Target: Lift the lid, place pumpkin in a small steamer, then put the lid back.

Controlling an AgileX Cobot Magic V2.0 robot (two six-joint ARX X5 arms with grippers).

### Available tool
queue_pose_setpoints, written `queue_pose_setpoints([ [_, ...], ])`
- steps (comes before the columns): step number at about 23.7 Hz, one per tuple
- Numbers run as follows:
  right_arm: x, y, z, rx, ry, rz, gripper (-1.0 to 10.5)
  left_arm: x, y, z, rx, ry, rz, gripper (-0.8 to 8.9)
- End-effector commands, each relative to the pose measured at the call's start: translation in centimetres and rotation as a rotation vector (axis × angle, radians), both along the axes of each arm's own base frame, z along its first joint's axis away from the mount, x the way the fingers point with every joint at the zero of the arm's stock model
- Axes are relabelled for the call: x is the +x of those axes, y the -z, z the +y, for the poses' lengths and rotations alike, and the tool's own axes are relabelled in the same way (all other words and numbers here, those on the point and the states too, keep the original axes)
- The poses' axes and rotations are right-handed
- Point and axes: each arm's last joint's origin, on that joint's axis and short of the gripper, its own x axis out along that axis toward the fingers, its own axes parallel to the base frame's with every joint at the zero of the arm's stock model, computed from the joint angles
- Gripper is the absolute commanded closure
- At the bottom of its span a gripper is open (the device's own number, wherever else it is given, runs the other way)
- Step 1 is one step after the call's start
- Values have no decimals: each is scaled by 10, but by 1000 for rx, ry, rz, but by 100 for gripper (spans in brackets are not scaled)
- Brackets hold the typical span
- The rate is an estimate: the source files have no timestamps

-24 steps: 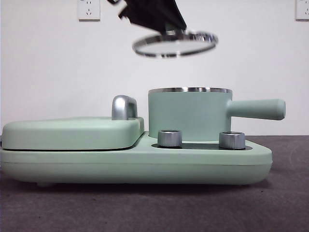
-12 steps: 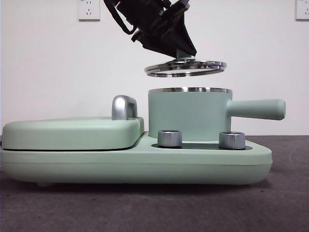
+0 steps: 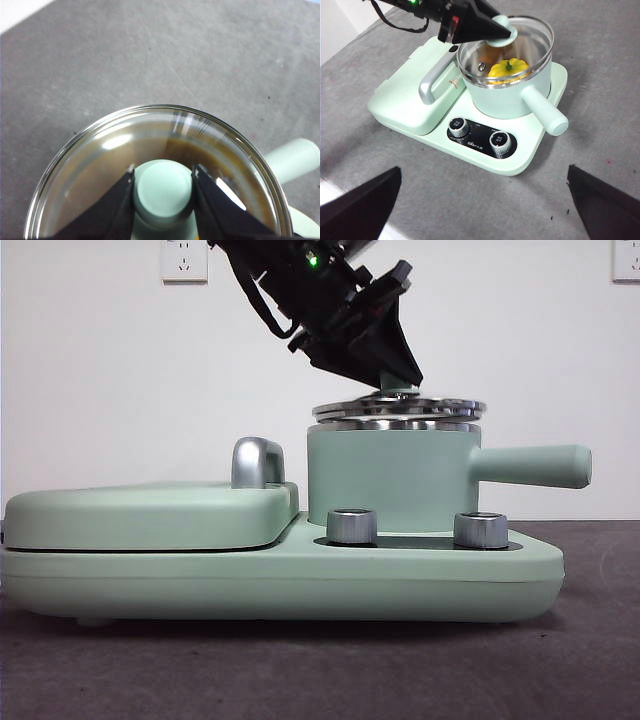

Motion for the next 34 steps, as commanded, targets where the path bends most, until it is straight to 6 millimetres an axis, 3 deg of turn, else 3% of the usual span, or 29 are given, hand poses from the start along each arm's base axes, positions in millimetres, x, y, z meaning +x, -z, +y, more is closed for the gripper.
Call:
queue_pose_setpoints([
  [1,0,-2,0,15,-1,-6,393,3,-4,-7,-18,20,-31,798],
  [21,0,-2,0,25,8,2,393,4,13,-8,67,49,8,783],
  [23,0,-2,0,25,9,2,393,4,13,-8,68,47,14,726],
  [25,0,-2,0,24,9,2,393,4,11,-8,55,42,9,520],
  [27,0,-2,0,24,9,2,393,4,3,-6,30,15,33,386],
  [31,0,-2,0,24,9,2,393,-6,-32,9,7,-9,29,377],
  [34,0,-2,1,27,0,5,393,-26,-69,31,-34,-44,33,377],
])
